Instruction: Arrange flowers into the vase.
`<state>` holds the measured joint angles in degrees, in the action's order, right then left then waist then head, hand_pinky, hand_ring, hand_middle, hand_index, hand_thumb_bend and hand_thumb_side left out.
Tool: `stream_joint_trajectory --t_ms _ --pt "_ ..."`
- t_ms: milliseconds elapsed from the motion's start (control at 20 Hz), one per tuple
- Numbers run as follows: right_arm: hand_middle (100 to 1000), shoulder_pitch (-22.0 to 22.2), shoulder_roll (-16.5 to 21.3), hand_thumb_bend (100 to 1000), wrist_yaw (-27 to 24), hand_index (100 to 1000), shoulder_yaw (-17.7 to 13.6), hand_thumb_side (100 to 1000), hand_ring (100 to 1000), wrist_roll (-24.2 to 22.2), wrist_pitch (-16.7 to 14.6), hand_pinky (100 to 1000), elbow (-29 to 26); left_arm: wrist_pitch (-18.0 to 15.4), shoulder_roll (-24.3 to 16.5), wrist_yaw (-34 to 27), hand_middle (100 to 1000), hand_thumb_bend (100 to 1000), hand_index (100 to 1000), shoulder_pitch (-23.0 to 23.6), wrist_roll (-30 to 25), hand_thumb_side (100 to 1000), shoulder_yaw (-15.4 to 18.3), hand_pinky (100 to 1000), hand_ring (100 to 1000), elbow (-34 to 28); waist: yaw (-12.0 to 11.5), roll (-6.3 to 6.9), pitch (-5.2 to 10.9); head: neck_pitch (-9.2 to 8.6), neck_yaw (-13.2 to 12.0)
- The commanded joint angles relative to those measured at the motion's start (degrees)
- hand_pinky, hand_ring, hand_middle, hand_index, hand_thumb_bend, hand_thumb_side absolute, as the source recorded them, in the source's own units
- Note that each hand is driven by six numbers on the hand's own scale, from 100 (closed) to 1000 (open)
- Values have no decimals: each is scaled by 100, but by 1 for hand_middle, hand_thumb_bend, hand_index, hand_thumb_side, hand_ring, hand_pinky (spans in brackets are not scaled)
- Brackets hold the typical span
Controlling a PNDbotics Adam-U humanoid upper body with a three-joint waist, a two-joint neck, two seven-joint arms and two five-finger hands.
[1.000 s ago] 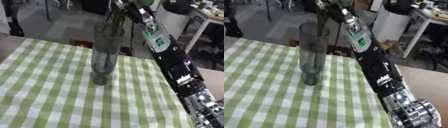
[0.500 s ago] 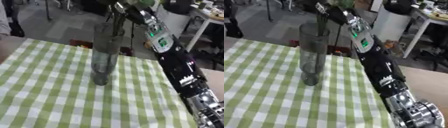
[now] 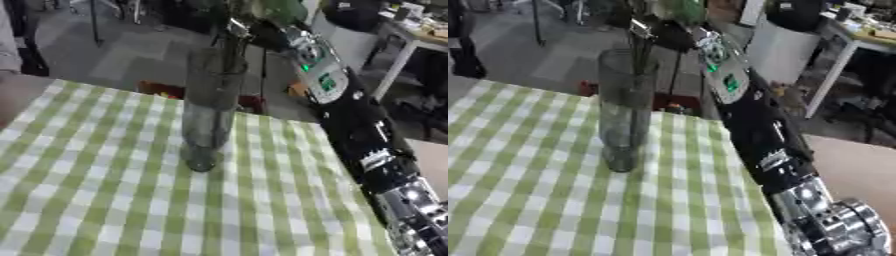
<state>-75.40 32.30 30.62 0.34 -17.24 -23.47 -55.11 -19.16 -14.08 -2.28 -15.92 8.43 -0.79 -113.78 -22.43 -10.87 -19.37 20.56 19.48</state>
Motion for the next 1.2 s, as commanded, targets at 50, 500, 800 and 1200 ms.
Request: stream_joint_trajectory --t_ms 50,500,800,1200 --pt "674 -137 251 524 69 715 -95 1000 864 -162 -39 741 -88 18 -27 16 936 100 938 -18 7 850 56 495 834 -81 18 86 171 -10 -14" --pt "741 -153 302 529 224 815 -229 1000 911 -600 -94 782 -27 30 -25 14 936 100 939 -9 1 847 54 495 835 -81 52 84 205 -1 -26" --pt "820 -164 299 575 449 893 -237 1000 976 -1209 -214 868 106 33 -20 15 936 100 939 -15 -3 848 52 494 835 -81 60 82 209 -1 -28" --pt "897 -235 267 730 584 968 -302 1000 1000 -2034 -201 936 212 38 -16 14 936 100 939 -8 -6 850 49 494 836 -81 63 68 210 6 -48"
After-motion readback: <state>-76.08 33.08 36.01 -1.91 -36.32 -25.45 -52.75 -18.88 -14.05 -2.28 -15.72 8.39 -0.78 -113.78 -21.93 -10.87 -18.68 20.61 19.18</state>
